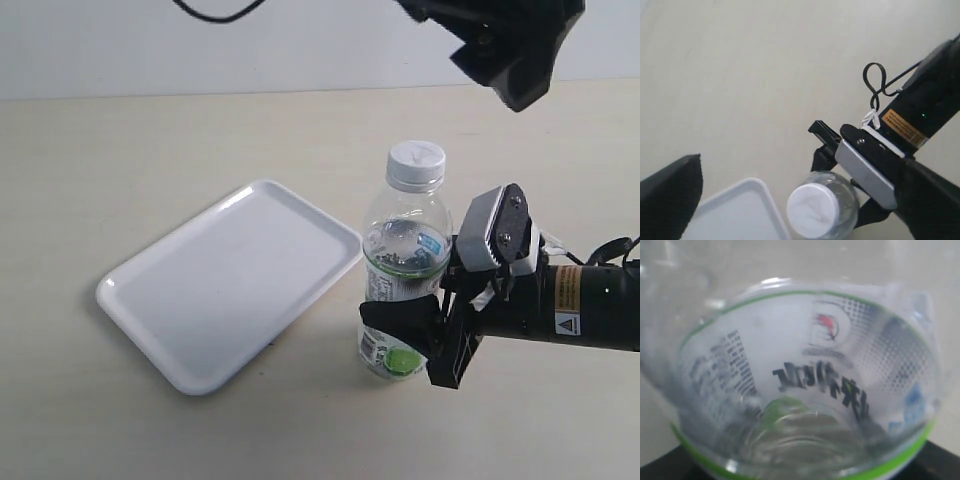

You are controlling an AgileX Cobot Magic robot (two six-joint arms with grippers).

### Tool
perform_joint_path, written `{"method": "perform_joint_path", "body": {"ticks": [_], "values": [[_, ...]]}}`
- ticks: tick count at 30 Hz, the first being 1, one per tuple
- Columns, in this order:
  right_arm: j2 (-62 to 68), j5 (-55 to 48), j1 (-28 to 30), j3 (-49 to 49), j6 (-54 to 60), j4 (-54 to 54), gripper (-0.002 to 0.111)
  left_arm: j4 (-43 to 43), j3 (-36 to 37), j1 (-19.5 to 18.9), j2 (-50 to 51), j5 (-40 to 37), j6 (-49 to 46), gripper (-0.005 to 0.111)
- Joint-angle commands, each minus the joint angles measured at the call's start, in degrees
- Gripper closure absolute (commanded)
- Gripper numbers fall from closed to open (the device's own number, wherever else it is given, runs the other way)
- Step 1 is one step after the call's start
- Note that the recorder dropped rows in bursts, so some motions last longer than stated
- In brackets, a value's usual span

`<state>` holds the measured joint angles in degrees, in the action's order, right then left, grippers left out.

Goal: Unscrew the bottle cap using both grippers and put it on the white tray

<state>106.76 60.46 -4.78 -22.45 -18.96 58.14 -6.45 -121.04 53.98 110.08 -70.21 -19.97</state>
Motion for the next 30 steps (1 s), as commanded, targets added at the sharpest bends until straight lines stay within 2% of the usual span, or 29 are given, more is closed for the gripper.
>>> {"method": "perform_joint_path", "body": {"ticks": [1, 5, 7, 11, 16, 19, 26, 30], "values": [[-0.2, -0.8, -0.2, -0.2, -2.2, 2.0, 0.108, 1.6, -0.5, 0.2, -2.3, 0.2, -14.0, 0.003], [-0.2, -0.8, -0.2, -0.2, -1.5, 1.9, 0.108, 5.1, 0.5, 0.2, -2.4, 0.2, -20.7, 0.003], [-0.2, -0.5, -0.2, -0.2, 3.0, 1.9, 0.108, 5.4, 2.2, 0.2, -2.4, 0.2, -23.0, 0.003], [-0.2, -0.8, -0.2, -0.2, 15.8, 1.9, 0.108, 7.0, 4.8, 0.2, -2.7, 0.2, -24.2, 0.003], [-0.2, -1.6, -0.2, -0.2, 17.9, 1.8, 0.108, 5.4, 7.2, 0.2, -5.4, 0.2, -24.2, 0.003], [-0.2, -5.7, -0.2, -0.3, 22.6, 1.8, 0.108, 4.9, 10.3, 0.5, -8.3, 0.2, -24.9, 0.003], [-0.2, -7.8, -0.2, -0.5, 19.0, 2.1, 0.108, 4.7, 18.1, 2.5, -11.7, 0.2, -27.2, 0.003], [-0.2, -8.7, -0.2, -0.8, 16.9, 1.9, 0.108, 4.8, 20.1, 3.8, -11.4, 0.2, -29.1, 0.003]]}}
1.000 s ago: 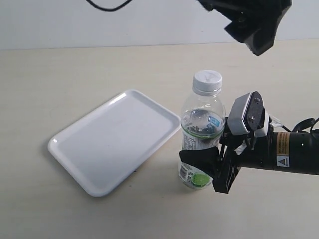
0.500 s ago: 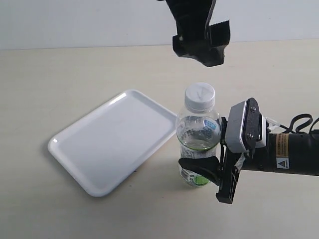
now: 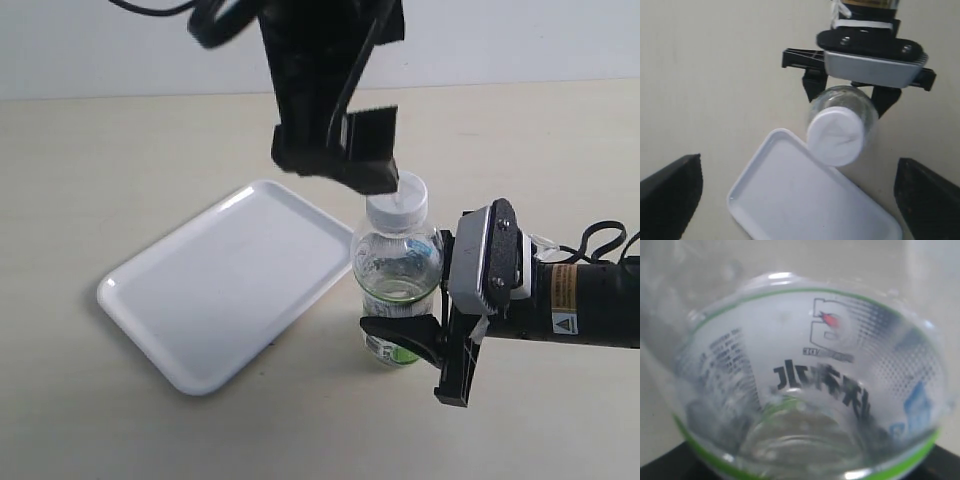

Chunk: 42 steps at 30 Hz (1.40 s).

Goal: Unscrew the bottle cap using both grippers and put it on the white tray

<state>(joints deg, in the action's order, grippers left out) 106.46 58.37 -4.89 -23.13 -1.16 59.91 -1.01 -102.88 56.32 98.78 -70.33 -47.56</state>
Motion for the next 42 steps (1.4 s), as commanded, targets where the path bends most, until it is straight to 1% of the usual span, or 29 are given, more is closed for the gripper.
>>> {"method": "perform_joint_path", "body": {"ticks": [1, 8, 16, 21, 23, 25, 29, 32, 42], "values": [[0.1, -6.6, -0.1, -0.1, -0.9, 0.1, 0.108, -0.6, 2.0, 1.6, -0.1, 0.4, -1.7, 0.003], [0.3, -6.9, -0.1, -0.1, -0.9, 0.2, 0.108, 0.5, 2.2, 1.6, -0.1, 0.4, -1.7, 0.003], [0.3, -7.2, -0.1, -0.1, -1.1, 0.2, 0.108, 0.3, 2.2, 1.6, 0.0, 0.4, -13.2, 0.003], [0.3, -7.2, -0.1, -0.1, -1.1, 0.2, 0.108, -0.2, 2.2, 1.6, 2.5, 0.7, -15.4, 0.003], [0.3, -7.2, -0.1, -0.1, -1.1, 0.2, 0.108, -0.2, 2.2, 1.6, 3.7, 0.7, -18.1, 0.004], [0.3, -7.2, -0.1, -0.1, -1.1, 0.2, 0.108, -0.2, 2.2, 1.6, 4.5, 1.4, -19.7, 0.009], [0.3, -7.2, -0.1, -0.1, -1.1, 0.2, 0.108, -0.1, 2.2, 1.6, 5.2, 1.9, -21.9, 0.029], [0.3, -7.2, -0.1, -0.1, -1.1, 0.2, 0.108, 0.6, 2.2, 1.6, 5.2, 1.9, -22.8, 0.038], [0.3, -7.3, -0.1, -0.1, -1.1, 0.1, 0.108, 0.4, 2.2, 1.6, 5.7, 1.7, -25.4, 0.039]]}}
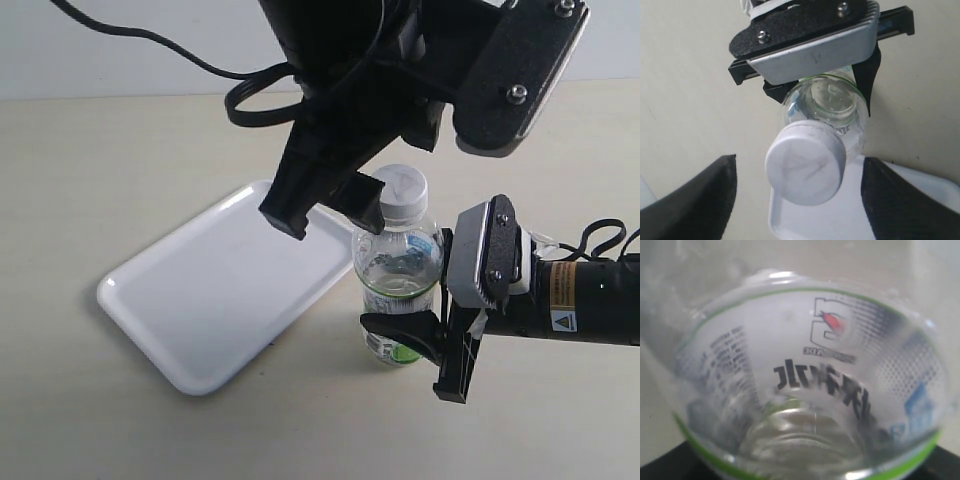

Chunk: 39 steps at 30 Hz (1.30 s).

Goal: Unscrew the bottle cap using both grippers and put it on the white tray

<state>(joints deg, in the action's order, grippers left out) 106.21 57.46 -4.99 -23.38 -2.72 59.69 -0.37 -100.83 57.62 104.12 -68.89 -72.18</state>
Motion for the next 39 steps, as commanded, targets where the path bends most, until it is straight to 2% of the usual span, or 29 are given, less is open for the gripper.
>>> {"method": "perform_joint_path", "body": {"ticks": [1, 6, 12, 22, 24, 28, 30, 34, 39], "values": [[0.6, -6.4, 0.0, 0.1, 0.5, 0.3, 0.108, -0.2, 0.1, 0.3, 0.5, 0.3, -0.9, 0.039], [0.6, -6.4, 0.0, 0.1, 0.5, 0.3, 0.108, -0.2, 0.1, 0.3, 0.6, 0.4, -1.3, 0.042], [0.6, -6.4, 0.0, 0.1, 0.5, 0.3, 0.108, -0.2, 0.1, 0.3, 0.6, 0.5, -1.3, 0.058], [0.6, -6.8, 0.0, 0.1, 0.5, 0.3, 0.108, -0.2, 0.1, 0.3, 0.6, 0.3, -1.3, 0.060], [0.6, -6.8, 0.0, 0.1, 0.5, 0.3, 0.108, -0.2, 0.1, 0.3, 0.6, 0.1, -1.3, 0.069], [0.6, -6.8, 0.0, 0.1, 0.5, 0.3, 0.108, -0.3, 0.1, 0.3, 0.6, -0.9, -1.3, 0.097], [0.6, -6.8, 0.0, 0.1, 0.5, 0.3, 0.108, -0.3, 0.1, 0.3, 0.6, -1.1, -1.0, 0.107], [0.6, -6.8, 0.0, 0.1, 0.5, 0.3, 0.108, -0.3, 0.1, 0.3, 0.6, -1.0, 4.1, 0.107], [0.6, -6.8, 0.0, 0.1, 0.8, 0.3, 0.108, 0.4, 0.1, 0.4, 0.6, -1.1, 15.1, 0.107]]}}
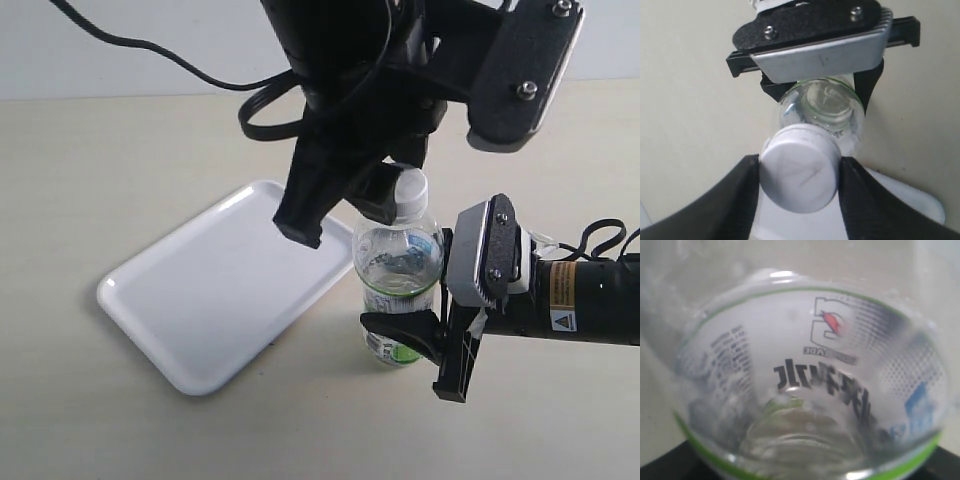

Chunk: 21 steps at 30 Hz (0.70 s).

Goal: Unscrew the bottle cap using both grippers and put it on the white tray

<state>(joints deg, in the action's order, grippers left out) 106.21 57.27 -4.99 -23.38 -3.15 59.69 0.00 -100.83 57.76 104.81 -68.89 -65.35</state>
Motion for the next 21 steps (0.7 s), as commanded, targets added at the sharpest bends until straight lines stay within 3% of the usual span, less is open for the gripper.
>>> {"method": "perform_joint_path", "body": {"ticks": [1, 6, 10, 21], "values": [[0.6, -6.6, 0.0, 0.1, 2.0, 0.3, 0.108, 0.0, 0.1, 0.3, -0.1, -1.1, 10.4, 0.107], [0.6, -6.6, 0.0, 0.1, 2.0, 0.3, 0.108, 0.0, 0.1, 1.8, -0.1, -1.1, 24.3, 0.107], [0.6, -6.5, 0.0, 0.1, 2.0, 0.3, 0.108, 1.3, 0.1, 4.1, -0.1, -1.1, 42.8, 0.107], [0.6, -5.3, 0.0, 0.1, 1.6, 0.4, 0.108, 0.7, 0.1, 4.3, -0.1, -1.1, 74.1, 0.107]]}}
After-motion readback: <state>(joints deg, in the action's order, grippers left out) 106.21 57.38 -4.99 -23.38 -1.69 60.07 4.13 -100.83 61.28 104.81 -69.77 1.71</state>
